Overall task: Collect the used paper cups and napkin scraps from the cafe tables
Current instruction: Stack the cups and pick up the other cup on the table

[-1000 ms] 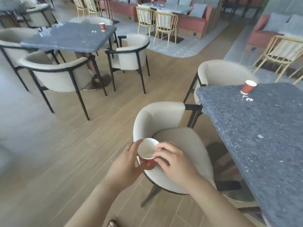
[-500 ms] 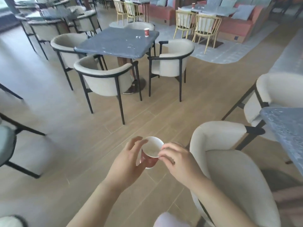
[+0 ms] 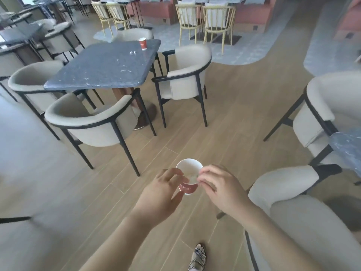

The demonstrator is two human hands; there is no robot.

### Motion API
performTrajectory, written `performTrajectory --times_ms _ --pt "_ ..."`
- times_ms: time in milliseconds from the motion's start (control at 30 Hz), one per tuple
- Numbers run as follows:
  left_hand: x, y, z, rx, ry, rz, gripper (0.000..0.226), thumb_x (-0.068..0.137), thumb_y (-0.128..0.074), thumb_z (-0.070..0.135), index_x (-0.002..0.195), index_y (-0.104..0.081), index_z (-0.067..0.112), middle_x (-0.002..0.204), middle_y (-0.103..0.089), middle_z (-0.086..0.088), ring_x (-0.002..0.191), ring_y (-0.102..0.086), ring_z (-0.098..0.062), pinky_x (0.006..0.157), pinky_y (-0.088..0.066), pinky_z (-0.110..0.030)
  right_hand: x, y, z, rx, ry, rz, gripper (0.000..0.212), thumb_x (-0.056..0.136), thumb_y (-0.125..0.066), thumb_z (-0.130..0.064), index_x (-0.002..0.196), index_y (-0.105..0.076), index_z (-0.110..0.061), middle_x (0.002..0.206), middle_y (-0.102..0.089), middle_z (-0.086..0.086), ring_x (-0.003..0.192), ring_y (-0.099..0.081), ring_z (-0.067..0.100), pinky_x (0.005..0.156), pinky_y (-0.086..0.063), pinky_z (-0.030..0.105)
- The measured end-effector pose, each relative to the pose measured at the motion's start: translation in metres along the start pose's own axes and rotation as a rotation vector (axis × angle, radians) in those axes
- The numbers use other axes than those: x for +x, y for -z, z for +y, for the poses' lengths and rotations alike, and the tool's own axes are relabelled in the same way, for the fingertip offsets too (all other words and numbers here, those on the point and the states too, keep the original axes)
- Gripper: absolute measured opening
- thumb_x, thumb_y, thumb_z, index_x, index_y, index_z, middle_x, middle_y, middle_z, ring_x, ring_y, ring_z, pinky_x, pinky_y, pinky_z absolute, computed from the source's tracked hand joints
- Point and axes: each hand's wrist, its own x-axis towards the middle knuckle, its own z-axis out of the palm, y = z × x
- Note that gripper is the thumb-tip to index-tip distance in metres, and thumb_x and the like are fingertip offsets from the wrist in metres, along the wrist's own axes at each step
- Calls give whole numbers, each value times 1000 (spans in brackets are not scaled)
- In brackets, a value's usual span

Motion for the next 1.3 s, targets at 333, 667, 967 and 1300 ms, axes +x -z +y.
performTrajectory --times_ms 333,667,967,1300 --pt "162 -13 -37 -115 -126 -3 23 81 -65 22 102 -64 28 117 -56 9 107 -54 -15 75 -53 -32 103 19 72 -87 -181 72 6 81 -68 -13 80 -67 -18 91 -64 -6 84 -57 16 71 -39 16" --pt "369 -30 -63 -201 -476 -15 16 76 -73 10 88 -71 19 103 -64 2 93 -62 -20 63 -56 -36 212 44 173 -173 -366 214 4 85 -64 -16 85 -66 -19 100 -62 -7 91 -58 10 72 -48 24" --pt "514 -66 -44 -202 -809 -195 15 83 -64 16 93 -65 26 104 -61 10 94 -59 -13 67 -55 -34 259 74 233 -281 -573 462 11 80 -68 -7 83 -68 -17 93 -65 -6 86 -59 10 77 -44 18" --pt "598 -131 58 -229 -1071 -430 26 79 -65 19 100 -59 34 114 -56 11 104 -54 -11 78 -48 -24 221 132 298 -405 -821 655 18 72 -71 -1 79 -65 -16 87 -64 -4 82 -54 8 73 -40 13"
